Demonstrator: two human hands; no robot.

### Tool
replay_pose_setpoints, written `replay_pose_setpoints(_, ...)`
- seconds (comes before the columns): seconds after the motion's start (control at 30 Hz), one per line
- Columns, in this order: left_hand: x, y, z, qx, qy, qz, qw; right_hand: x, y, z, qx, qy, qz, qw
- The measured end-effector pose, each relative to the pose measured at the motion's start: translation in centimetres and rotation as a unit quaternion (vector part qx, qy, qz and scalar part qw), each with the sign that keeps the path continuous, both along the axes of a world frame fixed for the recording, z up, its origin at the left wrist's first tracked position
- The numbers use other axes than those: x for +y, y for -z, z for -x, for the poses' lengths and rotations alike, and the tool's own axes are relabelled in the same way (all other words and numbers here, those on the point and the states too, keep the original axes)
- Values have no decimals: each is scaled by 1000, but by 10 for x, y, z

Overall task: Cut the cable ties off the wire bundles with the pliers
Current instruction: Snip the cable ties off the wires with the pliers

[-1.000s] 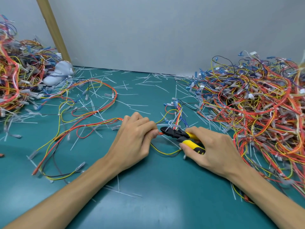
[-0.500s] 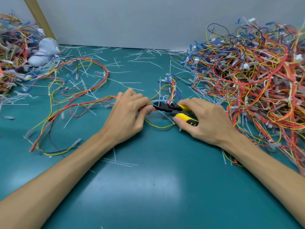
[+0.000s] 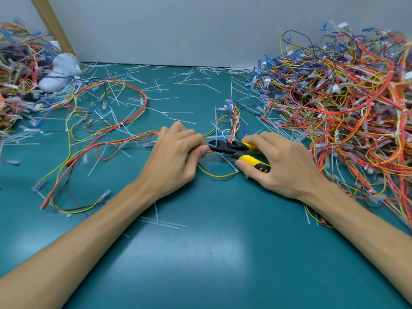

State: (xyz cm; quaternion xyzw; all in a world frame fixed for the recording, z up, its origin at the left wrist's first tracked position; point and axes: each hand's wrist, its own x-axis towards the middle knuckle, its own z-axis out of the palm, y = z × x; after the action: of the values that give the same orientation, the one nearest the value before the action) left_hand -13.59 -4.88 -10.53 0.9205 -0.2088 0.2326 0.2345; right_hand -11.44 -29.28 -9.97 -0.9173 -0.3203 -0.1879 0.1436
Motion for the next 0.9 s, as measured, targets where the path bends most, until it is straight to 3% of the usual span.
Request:
replay_pose_setpoints(0.4,1,1,-1,-6,4,-11,1000,2,-1,0,10,16,7,1000)
replay_pose_setpoints(0.9,0,0,0,5,3,-10,1000,-2,1,0,-40,-1,-3,999)
